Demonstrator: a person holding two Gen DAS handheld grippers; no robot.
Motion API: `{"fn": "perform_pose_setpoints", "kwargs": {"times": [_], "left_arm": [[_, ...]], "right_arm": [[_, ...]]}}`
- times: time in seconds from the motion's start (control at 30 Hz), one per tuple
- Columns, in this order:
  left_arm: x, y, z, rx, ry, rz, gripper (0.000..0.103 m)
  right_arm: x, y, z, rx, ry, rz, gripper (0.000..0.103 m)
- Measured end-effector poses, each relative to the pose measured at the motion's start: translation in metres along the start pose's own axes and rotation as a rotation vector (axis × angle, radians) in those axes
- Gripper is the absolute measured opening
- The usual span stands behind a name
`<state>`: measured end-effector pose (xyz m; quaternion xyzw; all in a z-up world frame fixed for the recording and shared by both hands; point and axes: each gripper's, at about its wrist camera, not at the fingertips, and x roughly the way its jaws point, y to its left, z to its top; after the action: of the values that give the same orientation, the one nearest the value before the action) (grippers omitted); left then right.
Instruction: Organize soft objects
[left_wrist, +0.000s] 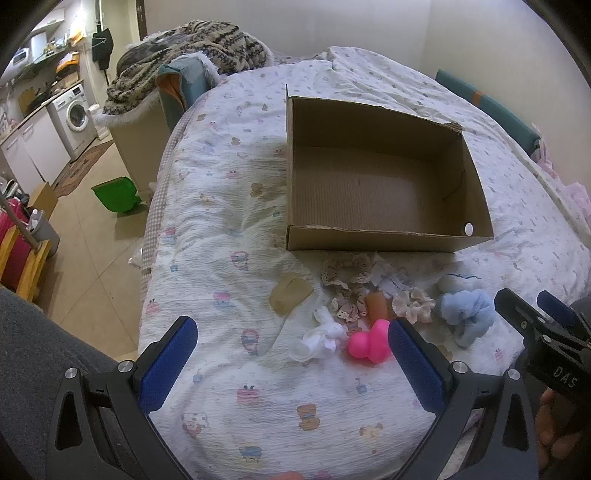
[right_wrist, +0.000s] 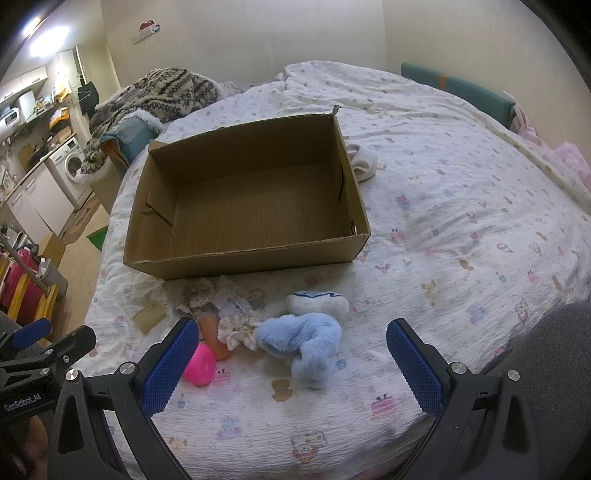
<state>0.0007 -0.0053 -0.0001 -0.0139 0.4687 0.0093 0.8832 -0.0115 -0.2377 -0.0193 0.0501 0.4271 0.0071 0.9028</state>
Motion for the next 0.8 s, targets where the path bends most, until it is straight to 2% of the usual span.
{"fn": "perform_pose_setpoints", "kwargs": {"times": [0.8], "left_arm": [[-0.0004,-0.0016,-0.0011,0.0,0.001,-0.004,0.103]], "right_arm": [[0.0003,0.0001,-0.0002,0.001,0.002,0.001,0.103]]}}
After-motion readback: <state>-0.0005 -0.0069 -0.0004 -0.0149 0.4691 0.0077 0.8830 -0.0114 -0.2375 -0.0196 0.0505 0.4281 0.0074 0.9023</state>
